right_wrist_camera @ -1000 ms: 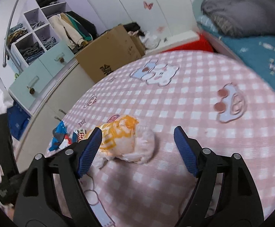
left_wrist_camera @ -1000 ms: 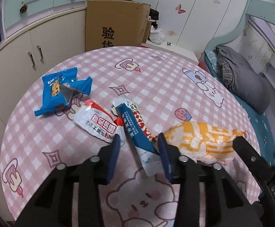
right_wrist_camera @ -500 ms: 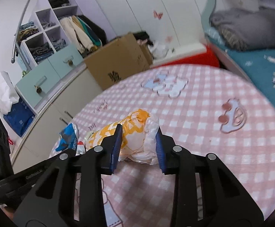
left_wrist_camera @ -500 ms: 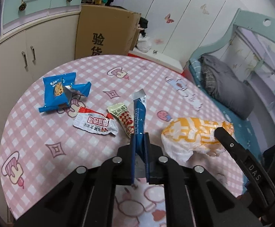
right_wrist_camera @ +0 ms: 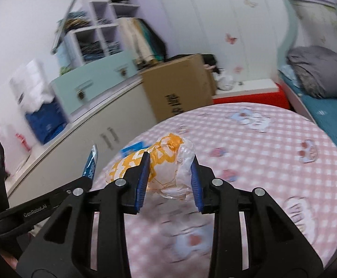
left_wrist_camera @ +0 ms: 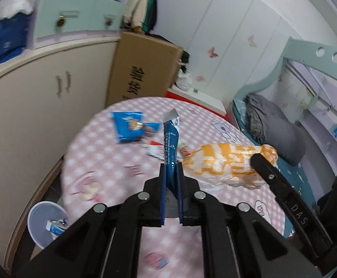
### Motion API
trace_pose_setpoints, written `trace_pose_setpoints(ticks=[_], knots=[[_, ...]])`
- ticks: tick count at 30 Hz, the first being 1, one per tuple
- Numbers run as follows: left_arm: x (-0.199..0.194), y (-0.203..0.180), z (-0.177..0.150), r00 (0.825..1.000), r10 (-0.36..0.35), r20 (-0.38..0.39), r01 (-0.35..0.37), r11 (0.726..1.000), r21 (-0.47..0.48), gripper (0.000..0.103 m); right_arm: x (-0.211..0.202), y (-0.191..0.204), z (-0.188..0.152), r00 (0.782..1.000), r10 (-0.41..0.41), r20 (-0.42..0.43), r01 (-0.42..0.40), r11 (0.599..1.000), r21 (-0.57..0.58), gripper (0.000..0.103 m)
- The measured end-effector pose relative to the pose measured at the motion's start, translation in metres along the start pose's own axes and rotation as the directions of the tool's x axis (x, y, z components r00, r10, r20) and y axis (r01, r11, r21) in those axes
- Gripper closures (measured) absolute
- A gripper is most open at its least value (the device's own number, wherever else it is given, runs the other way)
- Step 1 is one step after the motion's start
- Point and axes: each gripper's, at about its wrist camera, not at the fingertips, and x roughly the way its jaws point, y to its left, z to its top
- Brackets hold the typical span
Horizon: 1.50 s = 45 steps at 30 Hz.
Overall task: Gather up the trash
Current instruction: 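Carry the stick wrapper and orange-print bag to the wastebasket and release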
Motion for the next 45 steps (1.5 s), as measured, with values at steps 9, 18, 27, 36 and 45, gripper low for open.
trace_pose_setpoints(ticks=[9, 18, 27, 36, 45], knots=[[-0.059, 0.105, -0.021, 0.987, 0.154, 0.049, -0.146, 0.981, -0.125, 0.095, 0.020, 0.117, -0.038, 0.987, 0.141, -0.083, -0.151, 0.979, -0.139, 0.070], [-0.068, 0.229, -0.065, 0.958, 0.280, -0.059, -0.285, 0.916, -0.284, 0.095, 0.068, 0.218, -0.115, 0.945, 0.195, -0.264, -0.269, 0.921, -0.281, 0.070], [-0.025, 0.318, -0.115, 0.914, 0.320, -0.247, -0.395, 0.840, -0.372, 0.095, 0.142, 0.265, -0.204, 0.904, 0.079, -0.420, -0.269, 0.870, -0.414, 0.070], [0.018, 0.355, -0.127, 0.879, 0.333, -0.341, -0.454, 0.803, -0.386, 0.043, 0.183, 0.263, -0.229, 0.886, 0.003, -0.464, -0.230, 0.872, -0.432, 0.070], [0.017, 0.359, -0.131, 0.863, 0.368, -0.346, -0.486, 0.791, -0.370, 0.042, 0.196, 0.266, -0.238, 0.870, 0.001, -0.492, -0.241, 0.873, -0.425, 0.070]])
